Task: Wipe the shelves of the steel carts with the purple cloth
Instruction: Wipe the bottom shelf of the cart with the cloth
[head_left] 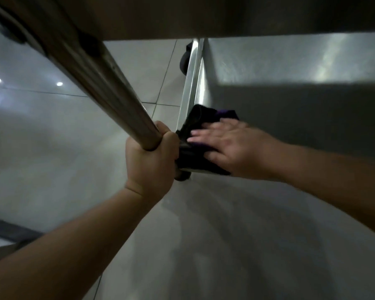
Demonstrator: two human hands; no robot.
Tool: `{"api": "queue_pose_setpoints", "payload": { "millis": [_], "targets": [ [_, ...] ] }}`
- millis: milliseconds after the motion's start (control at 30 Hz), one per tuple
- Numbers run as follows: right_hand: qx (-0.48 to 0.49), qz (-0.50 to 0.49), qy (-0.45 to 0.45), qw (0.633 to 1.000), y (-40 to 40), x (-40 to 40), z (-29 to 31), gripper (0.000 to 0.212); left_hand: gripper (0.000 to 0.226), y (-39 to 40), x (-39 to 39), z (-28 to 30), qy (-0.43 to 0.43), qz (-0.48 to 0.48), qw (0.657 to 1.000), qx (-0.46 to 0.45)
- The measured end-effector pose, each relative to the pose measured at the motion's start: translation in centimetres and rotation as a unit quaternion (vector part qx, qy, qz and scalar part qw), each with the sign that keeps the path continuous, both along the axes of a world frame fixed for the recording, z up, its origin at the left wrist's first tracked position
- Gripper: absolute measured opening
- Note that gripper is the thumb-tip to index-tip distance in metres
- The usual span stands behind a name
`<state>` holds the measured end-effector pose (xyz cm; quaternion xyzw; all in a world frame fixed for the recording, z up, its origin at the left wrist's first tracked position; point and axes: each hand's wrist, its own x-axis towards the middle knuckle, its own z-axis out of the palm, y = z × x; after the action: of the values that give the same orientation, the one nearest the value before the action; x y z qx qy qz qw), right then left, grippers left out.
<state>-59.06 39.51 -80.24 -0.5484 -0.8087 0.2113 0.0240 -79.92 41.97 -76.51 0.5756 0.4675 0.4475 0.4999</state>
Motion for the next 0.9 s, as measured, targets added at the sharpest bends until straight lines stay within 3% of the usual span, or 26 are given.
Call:
{"api": "queue_pose_setpoints", "payload": {
  "millis": [100, 167, 267, 433, 667, 900],
  "targets": [
    [0.032, -0.125, -0.027, 0.991, 5.6, 3.0, -0.1, 0.054, 0.017, -0.1, 0.1, 0.1, -0.004, 0.005, 1.0, -0.007],
    [0.052, -0.249, -0.047, 0.966, 10.1, 4.7, -0.4, 0.056, 0.018, -0.1, -0.1, 0.3, 0.005, 0.002, 1.0, -0.003],
    [-0.006, -0.356, -0.049, 0.933, 15.1, 5.0, 0.0, 0.062, 0.017, 0.0, -0.2, 0.4, 0.012, -0.012, 1.0, -0.015],
    [-0.045, -0.27, -0.046, 0.961, 15.2, 0.4, 0.7, 0.061, 0.018, 0.0, -0.4, 0.3, 0.02, -0.016, 1.0, -0.012],
    [-0.016, -0.108, 0.003, 0.994, 2.0, -6.0, 0.0, 0.057, 0.016, 0.2, -0.4, 0.1, 0.021, -0.011, 1.0, -0.01],
    [0.045, -0.184, -0.018, 0.982, -5.4, -3.5, -0.4, 0.058, 0.016, -0.6, 0.0, 1.0, 0.032, 0.015, 0.999, -0.028]
  ]
}}
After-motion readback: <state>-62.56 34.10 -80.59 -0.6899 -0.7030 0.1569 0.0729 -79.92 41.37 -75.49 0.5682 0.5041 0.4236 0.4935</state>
